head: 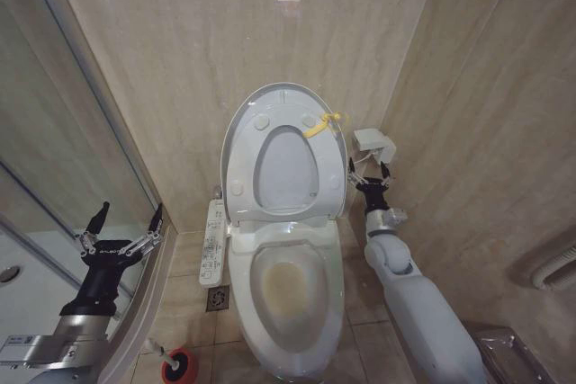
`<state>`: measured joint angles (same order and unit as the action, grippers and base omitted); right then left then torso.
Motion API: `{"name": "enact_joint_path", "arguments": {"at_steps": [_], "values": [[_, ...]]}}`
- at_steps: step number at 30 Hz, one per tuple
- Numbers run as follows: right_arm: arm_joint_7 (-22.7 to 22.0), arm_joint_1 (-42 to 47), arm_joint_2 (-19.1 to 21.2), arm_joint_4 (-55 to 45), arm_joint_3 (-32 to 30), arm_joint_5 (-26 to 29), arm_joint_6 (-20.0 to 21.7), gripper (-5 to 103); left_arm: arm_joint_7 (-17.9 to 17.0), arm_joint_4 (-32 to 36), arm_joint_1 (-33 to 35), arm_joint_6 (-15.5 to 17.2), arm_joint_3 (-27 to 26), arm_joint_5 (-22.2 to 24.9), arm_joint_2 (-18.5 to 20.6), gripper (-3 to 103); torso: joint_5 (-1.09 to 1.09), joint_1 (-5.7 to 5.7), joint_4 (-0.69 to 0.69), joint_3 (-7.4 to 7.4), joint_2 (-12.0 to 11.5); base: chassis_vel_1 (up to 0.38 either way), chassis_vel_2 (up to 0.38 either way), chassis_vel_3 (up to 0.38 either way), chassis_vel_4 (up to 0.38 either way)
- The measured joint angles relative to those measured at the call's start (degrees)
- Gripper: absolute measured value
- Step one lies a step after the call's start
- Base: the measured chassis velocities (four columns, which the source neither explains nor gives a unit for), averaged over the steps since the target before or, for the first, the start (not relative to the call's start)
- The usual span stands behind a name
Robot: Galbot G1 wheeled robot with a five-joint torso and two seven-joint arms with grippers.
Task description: Open the toilet lid, clean the toilet bowl with a toilet brush, close the toilet lid, and flush.
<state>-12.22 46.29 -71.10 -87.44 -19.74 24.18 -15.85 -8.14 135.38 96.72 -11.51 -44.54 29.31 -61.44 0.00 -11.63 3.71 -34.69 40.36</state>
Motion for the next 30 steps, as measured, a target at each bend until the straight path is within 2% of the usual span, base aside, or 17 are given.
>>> {"name": "enact_joint_path", "arguments": {"at_steps": [12, 18, 30], "values": [[1.1, -6.0, 0.2, 6.2, 2.1, -0.2, -0.3, 100, 0.0, -4.0, -3.2, 0.0, 1.4, 0.8, 1.2, 100, -0.01, 0.01, -0.06, 0.0, 0.0, 0.0, 0.0, 0.0, 0.0], [1.3, -7.9, -0.6, 8.1, 3.1, -0.2, -0.5, 100, 0.0, -5.7, -4.7, 0.1, 1.8, 1.6, 2.0, 100, 0.0, 0.0, -0.01, 0.0, 0.0, 0.0, 0.0, 0.0, 0.0], [1.2, -1.9, -0.1, 0.2, 3.4, -0.2, -0.4, 100, 0.0, -7.6, -7.0, 0.1, 3.3, 2.1, 2.6, 100, 0.03, 0.0, 0.02, 0.0, 0.0, 0.0, 0.0, 0.0, 0.0]]}}
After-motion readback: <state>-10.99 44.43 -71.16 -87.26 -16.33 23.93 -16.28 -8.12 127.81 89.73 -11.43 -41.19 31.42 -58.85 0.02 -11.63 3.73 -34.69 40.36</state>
